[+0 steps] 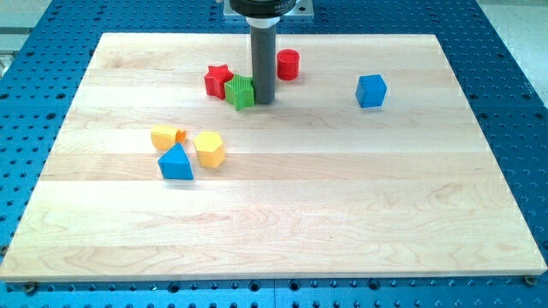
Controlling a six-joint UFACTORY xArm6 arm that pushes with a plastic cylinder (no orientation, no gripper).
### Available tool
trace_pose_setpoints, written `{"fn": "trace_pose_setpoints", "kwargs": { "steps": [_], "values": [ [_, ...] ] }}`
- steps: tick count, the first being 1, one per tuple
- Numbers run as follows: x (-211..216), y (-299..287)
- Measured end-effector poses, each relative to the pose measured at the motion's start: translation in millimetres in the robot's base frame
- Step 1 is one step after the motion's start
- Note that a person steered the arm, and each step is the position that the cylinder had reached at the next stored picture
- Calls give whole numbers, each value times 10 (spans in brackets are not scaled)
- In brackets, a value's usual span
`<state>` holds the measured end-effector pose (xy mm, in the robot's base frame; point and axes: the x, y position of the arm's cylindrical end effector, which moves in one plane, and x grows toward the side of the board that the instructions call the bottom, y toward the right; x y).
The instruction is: Move the red blocks and green blocks to the top center of the board
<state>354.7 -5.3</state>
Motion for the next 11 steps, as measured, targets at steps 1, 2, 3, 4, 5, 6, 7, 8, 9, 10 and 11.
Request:
{"fn": "trace_pose_setpoints", "kwargs": {
  "steps": [1, 2, 3, 4, 5, 6, 7, 8, 9, 10, 11],
  "values": [
    [-384, 26],
    [-661, -27],
    [-396, -101],
    [-422, 352],
    [-803, 220],
    [-609, 185],
    [-674, -143],
    [-735, -124],
    [198, -126],
    [432, -167],
    [556, -438]
  ]
}}
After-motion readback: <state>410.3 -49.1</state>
